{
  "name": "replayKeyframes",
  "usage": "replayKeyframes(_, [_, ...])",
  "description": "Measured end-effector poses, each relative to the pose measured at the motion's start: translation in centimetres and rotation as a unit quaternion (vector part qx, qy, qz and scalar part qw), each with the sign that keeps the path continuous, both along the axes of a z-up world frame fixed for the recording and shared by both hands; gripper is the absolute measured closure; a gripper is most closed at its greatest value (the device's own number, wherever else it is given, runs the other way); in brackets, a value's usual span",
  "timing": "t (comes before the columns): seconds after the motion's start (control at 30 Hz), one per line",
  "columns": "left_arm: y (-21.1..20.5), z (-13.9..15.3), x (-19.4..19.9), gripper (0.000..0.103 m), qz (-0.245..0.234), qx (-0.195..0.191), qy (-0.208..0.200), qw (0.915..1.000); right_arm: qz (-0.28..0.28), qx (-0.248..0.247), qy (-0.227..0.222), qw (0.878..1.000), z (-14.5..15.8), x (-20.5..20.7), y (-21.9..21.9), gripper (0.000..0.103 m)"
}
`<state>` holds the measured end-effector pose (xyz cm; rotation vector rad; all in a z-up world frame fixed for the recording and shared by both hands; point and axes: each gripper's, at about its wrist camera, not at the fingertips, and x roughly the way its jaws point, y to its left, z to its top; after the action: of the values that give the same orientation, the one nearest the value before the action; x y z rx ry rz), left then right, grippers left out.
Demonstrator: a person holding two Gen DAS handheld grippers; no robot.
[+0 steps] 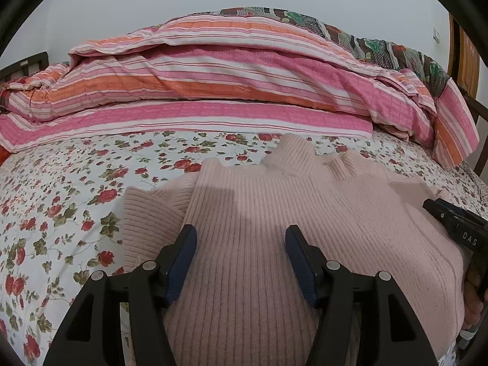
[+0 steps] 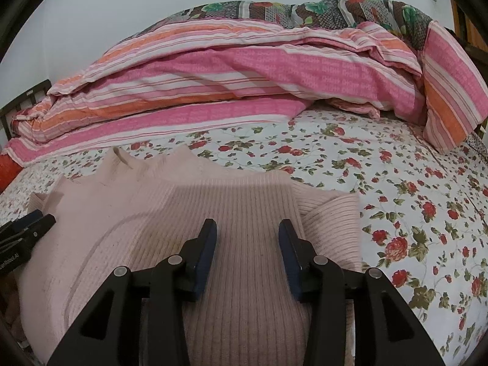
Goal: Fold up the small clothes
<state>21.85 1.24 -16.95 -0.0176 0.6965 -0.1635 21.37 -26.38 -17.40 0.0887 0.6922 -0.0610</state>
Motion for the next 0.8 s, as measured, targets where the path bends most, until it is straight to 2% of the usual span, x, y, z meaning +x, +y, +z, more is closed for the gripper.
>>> replayKeyframes(0.23, [-0.08,-0.18,0.23,0.043,-0.002,-0.001,0.004,1.0,0.001,0.003,0.0,1.0,0.0,-0.03,-0.12,0.06])
replayKeyframes(0.47, [-0.68,-0.29,0.38,0.042,0.001,0.018,0.006,0.9998,0.005,0.008,0.001,1.0,-0.03,0.08,-0.06,0.057])
replayKeyframes(0.6, [-0.16,-0.24,0.33,0.042,-0.002,0.002,0.005,1.0,0.004,0.003,0.003,1.0,-0.05,0.17,0.05,0.056])
replayKeyframes(0.8, [-0.28,-0.22,0.32,0.042,-0.002,0.002,0.003,1.0,0.007,0.002,0.005,1.0,-0.11,0.3,-0.2,0.056])
